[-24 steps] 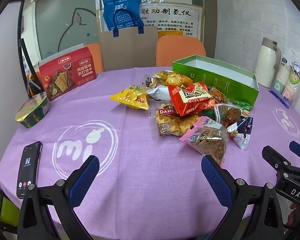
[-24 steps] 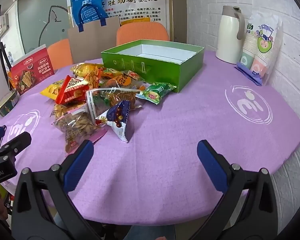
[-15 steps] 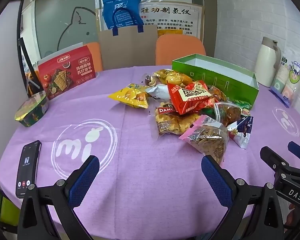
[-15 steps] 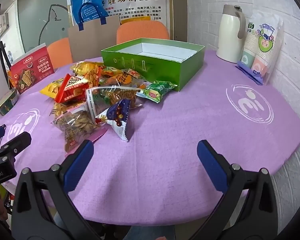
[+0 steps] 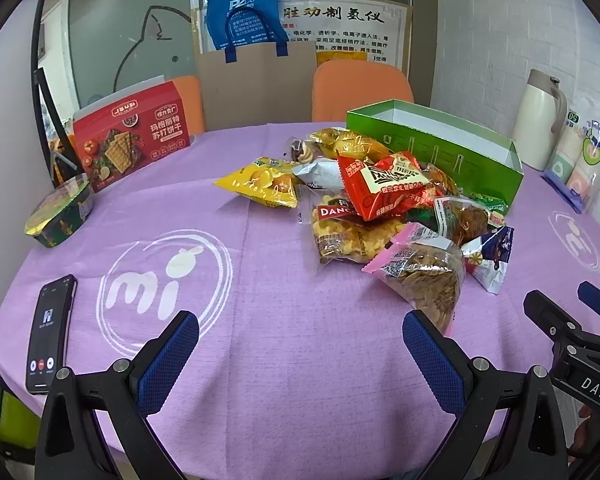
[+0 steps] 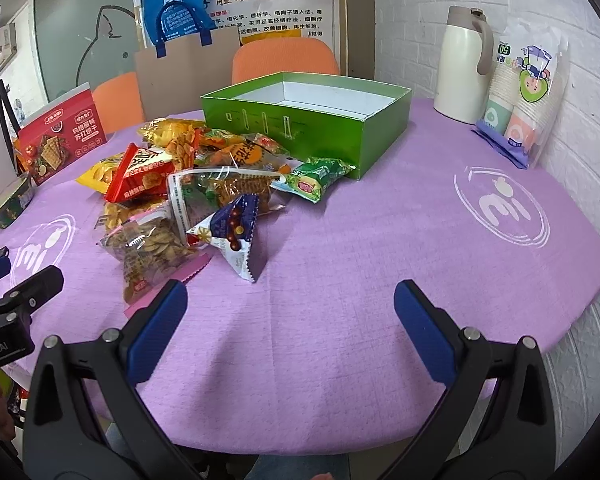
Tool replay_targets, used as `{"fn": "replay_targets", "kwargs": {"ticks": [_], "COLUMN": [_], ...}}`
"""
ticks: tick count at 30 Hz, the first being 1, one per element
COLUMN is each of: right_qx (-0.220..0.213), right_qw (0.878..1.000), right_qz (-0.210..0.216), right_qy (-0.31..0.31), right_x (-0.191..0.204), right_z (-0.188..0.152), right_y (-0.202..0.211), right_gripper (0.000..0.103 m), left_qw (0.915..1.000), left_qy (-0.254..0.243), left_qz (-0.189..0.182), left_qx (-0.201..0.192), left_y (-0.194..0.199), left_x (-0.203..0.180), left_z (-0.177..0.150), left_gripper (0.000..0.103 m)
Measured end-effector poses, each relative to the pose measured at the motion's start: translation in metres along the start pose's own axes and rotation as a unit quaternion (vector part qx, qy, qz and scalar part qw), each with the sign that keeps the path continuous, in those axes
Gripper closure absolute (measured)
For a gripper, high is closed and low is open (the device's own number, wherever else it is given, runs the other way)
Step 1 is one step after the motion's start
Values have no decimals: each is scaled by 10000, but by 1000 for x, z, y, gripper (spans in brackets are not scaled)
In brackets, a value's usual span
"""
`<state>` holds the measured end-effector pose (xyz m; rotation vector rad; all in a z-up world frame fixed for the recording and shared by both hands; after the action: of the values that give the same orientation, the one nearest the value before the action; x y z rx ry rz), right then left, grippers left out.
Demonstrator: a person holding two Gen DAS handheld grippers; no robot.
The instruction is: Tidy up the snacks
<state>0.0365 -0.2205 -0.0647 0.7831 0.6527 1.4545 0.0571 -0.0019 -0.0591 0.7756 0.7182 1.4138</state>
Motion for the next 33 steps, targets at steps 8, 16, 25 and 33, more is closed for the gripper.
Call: {"fn": "replay_targets", "kwargs": {"ticks": [8, 16, 25, 33], "right_qx": [-247, 96, 298, 474], "right_qw": [9995, 9973, 9930, 9879], "right_qz": [205, 710, 1037, 1260], "right_qy": [15, 175, 484, 772], "right_x": [-7, -7, -1, 16], "right_z": [10, 21, 28, 37], "right_y": [0, -20, -35, -52], "right_gripper": [0, 0, 3, 41], "left_qw": [9988, 9896, 9767, 9663], "left_qy": [-55, -27, -113, -52], "left_qz": [-413, -1369, -1915, -2301], "left_qx": [253, 442, 967, 1152], "left_y": [-14, -16, -43, -54], "left_x": [-9, -33, -59, -63], "left_z": [3, 28, 35, 37], "left_gripper": [0, 0, 11, 28]}}
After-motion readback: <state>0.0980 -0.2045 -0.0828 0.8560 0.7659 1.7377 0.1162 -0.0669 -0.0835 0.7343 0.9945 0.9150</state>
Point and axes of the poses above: each gripper's, at about its wrist camera, not at the fingertips, and y roughly against the way its jaws point, x to its left, z to its top, the point moved 7 cm from there along -y, roughly the way its jaws point, and after that the axes turned 11 degrees about x, right-handed, at the moved point
